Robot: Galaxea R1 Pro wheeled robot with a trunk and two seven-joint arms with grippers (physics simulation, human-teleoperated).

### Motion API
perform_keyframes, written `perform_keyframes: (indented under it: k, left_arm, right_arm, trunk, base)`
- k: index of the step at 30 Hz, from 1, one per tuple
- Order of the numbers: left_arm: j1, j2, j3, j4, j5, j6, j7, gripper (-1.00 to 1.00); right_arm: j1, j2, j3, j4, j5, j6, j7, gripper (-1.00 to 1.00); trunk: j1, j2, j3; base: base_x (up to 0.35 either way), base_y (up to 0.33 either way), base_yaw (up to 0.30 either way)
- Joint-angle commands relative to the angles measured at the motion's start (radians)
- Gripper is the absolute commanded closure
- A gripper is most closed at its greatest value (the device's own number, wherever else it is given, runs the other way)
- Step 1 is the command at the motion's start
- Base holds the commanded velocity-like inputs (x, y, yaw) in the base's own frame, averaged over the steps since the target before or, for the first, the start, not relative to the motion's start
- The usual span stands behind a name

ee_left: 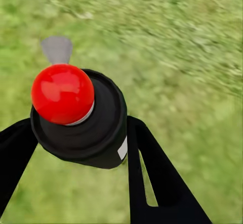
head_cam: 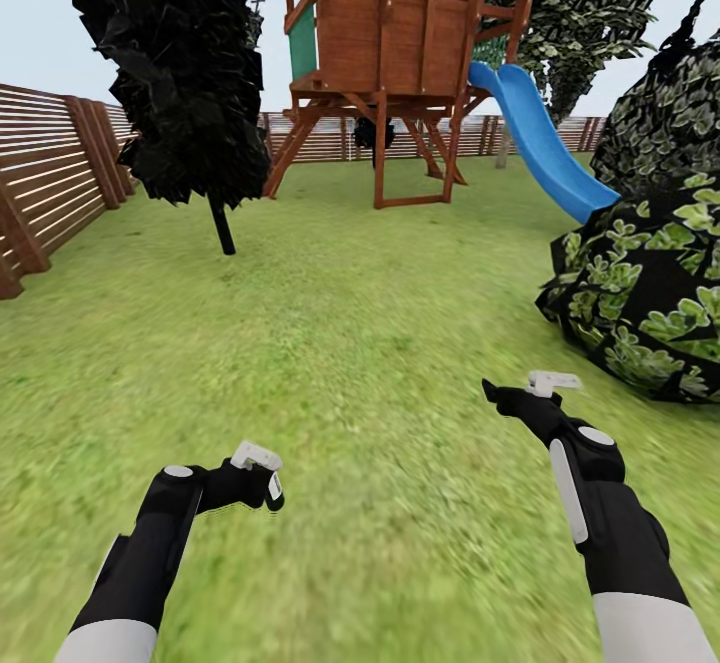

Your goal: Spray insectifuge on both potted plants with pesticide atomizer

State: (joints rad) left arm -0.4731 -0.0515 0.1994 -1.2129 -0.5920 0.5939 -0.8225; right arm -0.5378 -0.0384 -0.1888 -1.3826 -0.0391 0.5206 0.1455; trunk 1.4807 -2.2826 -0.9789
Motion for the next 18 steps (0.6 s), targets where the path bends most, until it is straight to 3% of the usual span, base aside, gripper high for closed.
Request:
perform_keyframes:
  k: [1,18]
  left_arm:
    - [-0.001,-0.002,0.003,-0.001,-0.006,0.004,-0.009,1.0]
    - [-0.001,-0.001,0.003,-0.001,-0.006,0.004,-0.009,1.0]
  right_arm:
    - [-0.001,0.0,-0.001,-0.001,-0.004,0.006,0.003,-1.0]
    - [-0.001,0.0,-0.003,-0.001,-0.004,0.006,0.004,-1.0]
  trunk:
    - [0.0,0.0,-0.001]
    - [0.0,0.0,-0.001]
  base:
    - [0.347,0.0,0.0]
    - [0.347,0.0,0.0]
